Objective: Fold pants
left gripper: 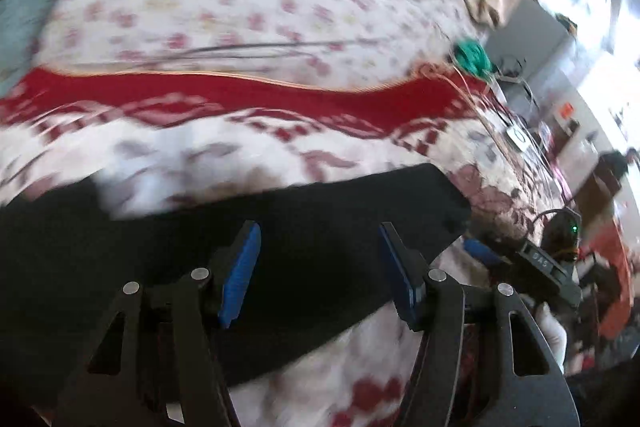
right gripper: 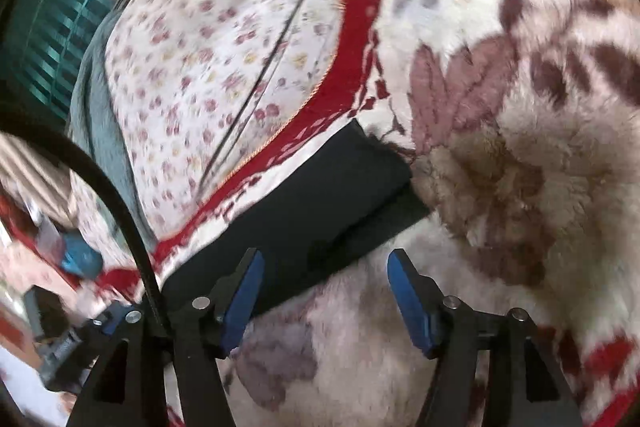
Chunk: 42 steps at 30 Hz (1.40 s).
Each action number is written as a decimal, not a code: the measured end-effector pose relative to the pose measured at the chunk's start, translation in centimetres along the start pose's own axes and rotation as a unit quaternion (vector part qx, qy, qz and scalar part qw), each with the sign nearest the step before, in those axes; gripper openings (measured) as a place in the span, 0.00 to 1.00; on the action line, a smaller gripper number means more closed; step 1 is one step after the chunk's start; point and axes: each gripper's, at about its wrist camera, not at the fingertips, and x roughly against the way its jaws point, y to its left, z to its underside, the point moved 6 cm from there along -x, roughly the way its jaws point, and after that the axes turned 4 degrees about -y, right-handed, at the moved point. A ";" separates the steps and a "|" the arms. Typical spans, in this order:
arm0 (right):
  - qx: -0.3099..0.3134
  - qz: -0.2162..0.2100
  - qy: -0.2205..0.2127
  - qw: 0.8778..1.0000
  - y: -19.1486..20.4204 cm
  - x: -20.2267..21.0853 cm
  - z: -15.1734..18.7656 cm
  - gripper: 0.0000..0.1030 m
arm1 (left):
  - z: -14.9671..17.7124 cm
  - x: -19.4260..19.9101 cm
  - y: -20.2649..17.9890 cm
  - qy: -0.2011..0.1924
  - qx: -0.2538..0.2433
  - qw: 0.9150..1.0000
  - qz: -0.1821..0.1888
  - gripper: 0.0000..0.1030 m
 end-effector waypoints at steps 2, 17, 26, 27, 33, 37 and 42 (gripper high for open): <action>-0.017 -0.010 0.005 1.000 -0.3 -1.1 -0.4 0.60 | -1.4 -2.4 -1.6 0.017 -0.020 1.000 0.012 0.58; -0.031 -0.066 -0.005 0.997 -0.9 -1.9 -0.9 0.60 | -5.7 -17.7 -10.4 0.180 -0.129 0.966 0.136 0.58; -0.036 -0.079 -0.015 0.996 -1.1 -1.7 -1.1 0.60 | -3.8 -20.1 -10.1 0.250 -0.164 0.939 0.168 0.65; -0.045 -0.088 -0.024 0.995 -1.3 -1.5 -1.2 0.60 | -3.7 -19.8 -10.1 0.255 -0.178 0.933 0.182 0.65; -0.077 -0.087 -0.038 0.992 -1.9 -2.2 -2.0 0.50 | -3.4 -20.1 -10.0 0.272 -0.174 0.920 0.224 0.80; -0.077 -0.075 -0.037 0.994 -2.4 -2.6 -2.1 0.28 | -1.6 -19.7 -11.8 0.256 -0.279 0.909 0.175 0.79; -0.072 -0.079 -0.036 0.994 -2.3 -2.6 -2.0 0.10 | -1.7 -19.8 -12.3 0.234 -0.291 0.916 0.147 0.50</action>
